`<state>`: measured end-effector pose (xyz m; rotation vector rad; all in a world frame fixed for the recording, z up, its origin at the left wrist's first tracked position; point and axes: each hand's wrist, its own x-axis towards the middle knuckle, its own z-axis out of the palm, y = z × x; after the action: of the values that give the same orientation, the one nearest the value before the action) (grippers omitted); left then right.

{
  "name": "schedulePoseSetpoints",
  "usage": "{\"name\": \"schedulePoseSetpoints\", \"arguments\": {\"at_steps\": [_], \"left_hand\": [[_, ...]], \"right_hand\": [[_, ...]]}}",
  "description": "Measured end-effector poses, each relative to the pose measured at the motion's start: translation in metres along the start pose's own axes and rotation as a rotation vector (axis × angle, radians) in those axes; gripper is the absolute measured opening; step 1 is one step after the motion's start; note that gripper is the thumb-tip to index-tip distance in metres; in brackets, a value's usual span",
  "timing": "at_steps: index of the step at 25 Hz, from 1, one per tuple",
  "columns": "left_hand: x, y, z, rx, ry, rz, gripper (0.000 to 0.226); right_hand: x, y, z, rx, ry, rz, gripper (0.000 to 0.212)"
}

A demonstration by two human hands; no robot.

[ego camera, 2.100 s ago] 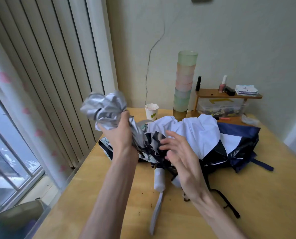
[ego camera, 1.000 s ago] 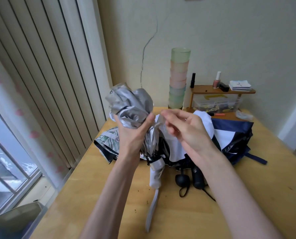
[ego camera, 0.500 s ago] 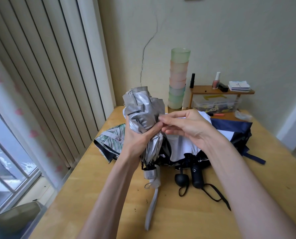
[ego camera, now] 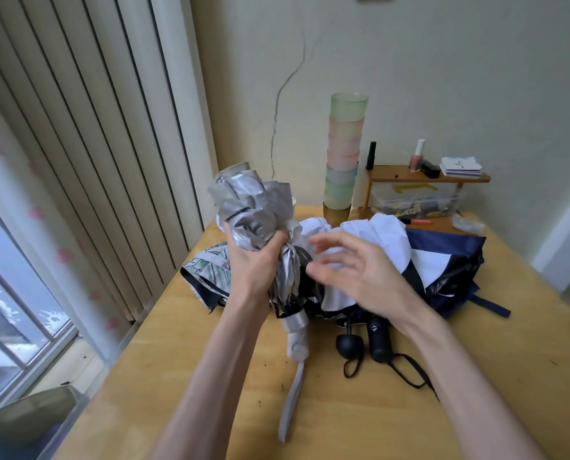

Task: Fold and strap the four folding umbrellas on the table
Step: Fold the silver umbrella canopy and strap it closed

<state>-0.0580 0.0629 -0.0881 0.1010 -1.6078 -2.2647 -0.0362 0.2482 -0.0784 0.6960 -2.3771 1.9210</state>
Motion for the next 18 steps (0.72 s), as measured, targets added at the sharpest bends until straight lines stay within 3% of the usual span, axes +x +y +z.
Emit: {"name": "schedulePoseSetpoints", "arguments": {"at_steps": [2, 3, 5, 8, 13, 15, 18], "left_hand": [[0.001, 0.001, 0.004, -0.117, 0.113, -0.017, 0.087], [0.002, 0.001, 0.006, -0.188, 0.172, -0.012, 0.088], [0.000, 0.005, 0.007, -0.304, 0.310, 0.038, 0.080], [0.003, 0.009, 0.004, -0.380, 0.454, 0.092, 0.080], [0.004, 0.011, 0.002, -0.351, 0.528, 0.030, 0.093], [0.004, 0.013, 0.002, -0.370, 0.515, 0.045, 0.093], [0.004, 0.015, 0.001, -0.352, 0.504, 0.059, 0.088]], "right_hand": [[-0.009, 0.007, 0.010, -0.061, -0.131, 0.016, 0.066], [-0.011, 0.010, 0.017, -0.070, -0.103, 0.003, 0.071], [-0.012, 0.018, 0.035, -0.028, 0.025, -0.024, 0.062], [-0.013, 0.027, 0.063, -0.022, 0.069, -0.083, 0.050], [-0.013, 0.045, 0.077, -0.533, 0.365, -0.423, 0.041], [-0.012, 0.044, 0.077, -0.571, 0.360, -0.475, 0.038], [-0.010, 0.037, 0.072, -0.446, 0.240, -0.396, 0.039]]}}
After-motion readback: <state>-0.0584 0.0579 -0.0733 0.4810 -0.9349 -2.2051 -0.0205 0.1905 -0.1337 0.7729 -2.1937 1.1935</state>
